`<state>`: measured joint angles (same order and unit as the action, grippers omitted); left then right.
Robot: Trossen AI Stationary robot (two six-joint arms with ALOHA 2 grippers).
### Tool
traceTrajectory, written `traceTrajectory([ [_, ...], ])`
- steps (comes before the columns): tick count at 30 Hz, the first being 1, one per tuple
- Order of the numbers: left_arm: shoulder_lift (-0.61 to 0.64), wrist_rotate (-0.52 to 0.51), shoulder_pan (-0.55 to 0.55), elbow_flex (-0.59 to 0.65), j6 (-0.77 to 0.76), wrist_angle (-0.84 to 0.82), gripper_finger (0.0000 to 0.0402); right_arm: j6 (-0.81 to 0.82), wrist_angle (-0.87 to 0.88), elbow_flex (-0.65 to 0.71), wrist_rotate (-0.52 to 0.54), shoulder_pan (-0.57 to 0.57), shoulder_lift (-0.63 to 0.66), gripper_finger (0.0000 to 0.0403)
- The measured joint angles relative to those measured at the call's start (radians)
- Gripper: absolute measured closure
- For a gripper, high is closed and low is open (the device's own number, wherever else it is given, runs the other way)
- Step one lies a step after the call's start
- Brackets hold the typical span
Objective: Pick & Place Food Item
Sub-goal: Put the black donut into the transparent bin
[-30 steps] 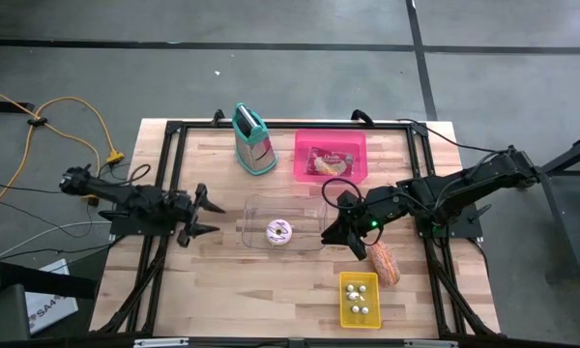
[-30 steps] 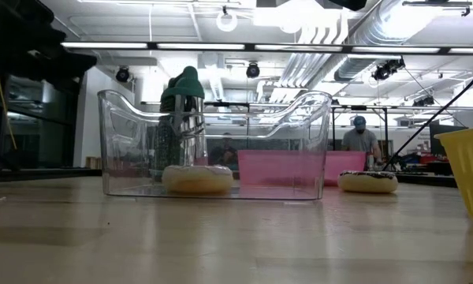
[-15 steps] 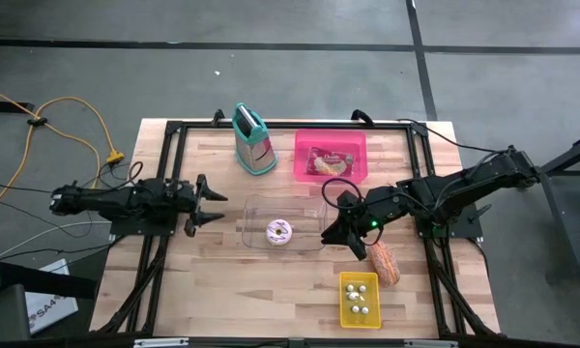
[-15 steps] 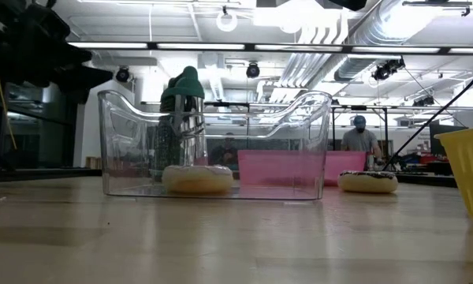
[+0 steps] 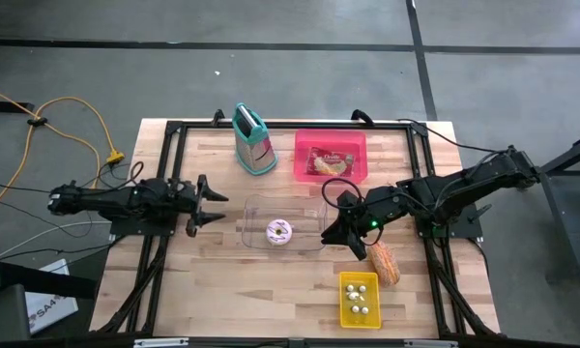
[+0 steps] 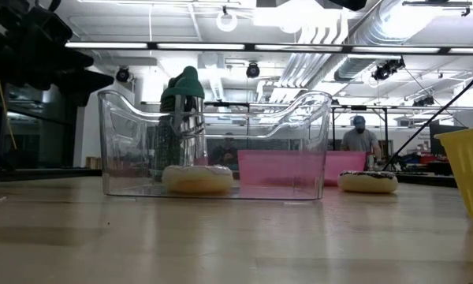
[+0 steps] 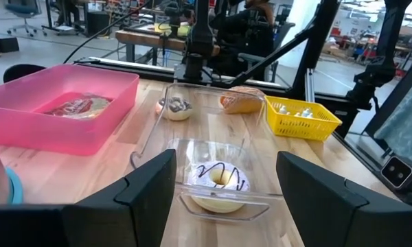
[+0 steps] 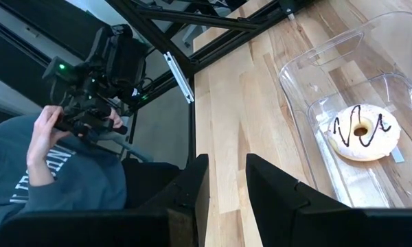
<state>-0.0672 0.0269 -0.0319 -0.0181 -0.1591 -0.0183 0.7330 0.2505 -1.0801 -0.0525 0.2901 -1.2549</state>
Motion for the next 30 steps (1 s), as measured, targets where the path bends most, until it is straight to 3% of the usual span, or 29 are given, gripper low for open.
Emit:
traceTrajectory([
  [30,-0.005,0.002,0.000,0.000,-0.038,0.031,0.0156,0.000,0.000,0.000,0.000,0.000,0.000,0.0317],
])
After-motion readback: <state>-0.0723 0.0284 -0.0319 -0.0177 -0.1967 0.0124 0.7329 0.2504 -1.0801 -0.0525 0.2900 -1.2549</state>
